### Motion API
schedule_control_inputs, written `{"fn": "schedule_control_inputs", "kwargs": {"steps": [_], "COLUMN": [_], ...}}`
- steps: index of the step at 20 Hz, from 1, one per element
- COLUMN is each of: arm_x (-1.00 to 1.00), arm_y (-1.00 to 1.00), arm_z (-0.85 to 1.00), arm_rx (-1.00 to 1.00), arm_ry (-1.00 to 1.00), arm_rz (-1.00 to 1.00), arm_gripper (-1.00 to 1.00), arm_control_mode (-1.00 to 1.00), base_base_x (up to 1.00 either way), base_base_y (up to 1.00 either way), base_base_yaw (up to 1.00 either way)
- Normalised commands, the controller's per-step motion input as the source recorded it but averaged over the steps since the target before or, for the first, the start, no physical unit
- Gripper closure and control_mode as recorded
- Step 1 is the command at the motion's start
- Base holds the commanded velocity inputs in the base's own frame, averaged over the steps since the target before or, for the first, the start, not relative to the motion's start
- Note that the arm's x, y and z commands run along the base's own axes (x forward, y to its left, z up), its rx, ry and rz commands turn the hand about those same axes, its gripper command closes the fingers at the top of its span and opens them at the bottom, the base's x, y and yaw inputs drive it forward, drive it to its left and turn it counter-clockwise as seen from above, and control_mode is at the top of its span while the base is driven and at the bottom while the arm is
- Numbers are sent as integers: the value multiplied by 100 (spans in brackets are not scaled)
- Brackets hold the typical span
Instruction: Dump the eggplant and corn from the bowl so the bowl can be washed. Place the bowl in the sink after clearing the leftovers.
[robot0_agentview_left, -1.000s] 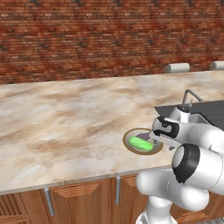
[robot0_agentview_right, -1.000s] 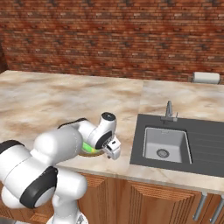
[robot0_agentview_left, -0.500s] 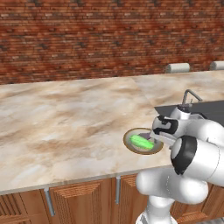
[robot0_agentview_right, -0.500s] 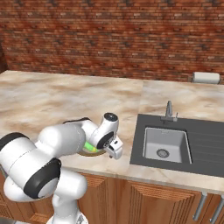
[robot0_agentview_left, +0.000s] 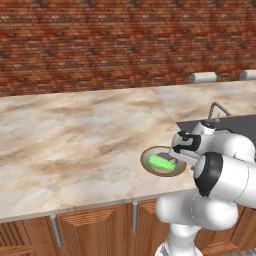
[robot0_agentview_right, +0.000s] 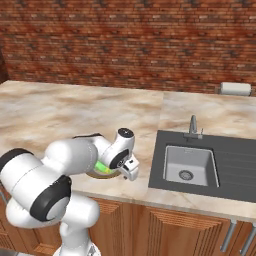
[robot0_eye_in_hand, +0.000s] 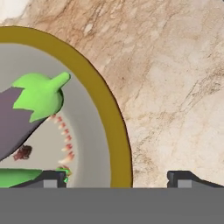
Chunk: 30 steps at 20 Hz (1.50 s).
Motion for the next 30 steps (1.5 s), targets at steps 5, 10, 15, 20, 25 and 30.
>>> {"fn": "schedule_control_inputs", "kwargs": {"steps": [5, 10, 15, 20, 25, 30], "arm_x": [0, 1, 6, 4, 6, 0], "arm_y": [-13, 0, 0, 9, 10, 0], "arm_z": [0, -9, -30, -20, -1, 0], "arm_rx": [1, 0, 0, 0, 0, 0], "arm_ry": [0, 0, 0, 0, 0, 0], "arm_rz": [-1, 0, 0, 0, 0, 0], "arm_gripper": [-100, -100, -100, -100, 100, 100], "arm_control_mode": [-100, -100, -100, -100, -100, -100], "base_base_x": [0, 0, 0, 0, 0, 0], "base_base_y": [0, 0, 0, 0, 0, 0], "base_base_yaw": [0, 0, 0, 0, 0, 0]}}
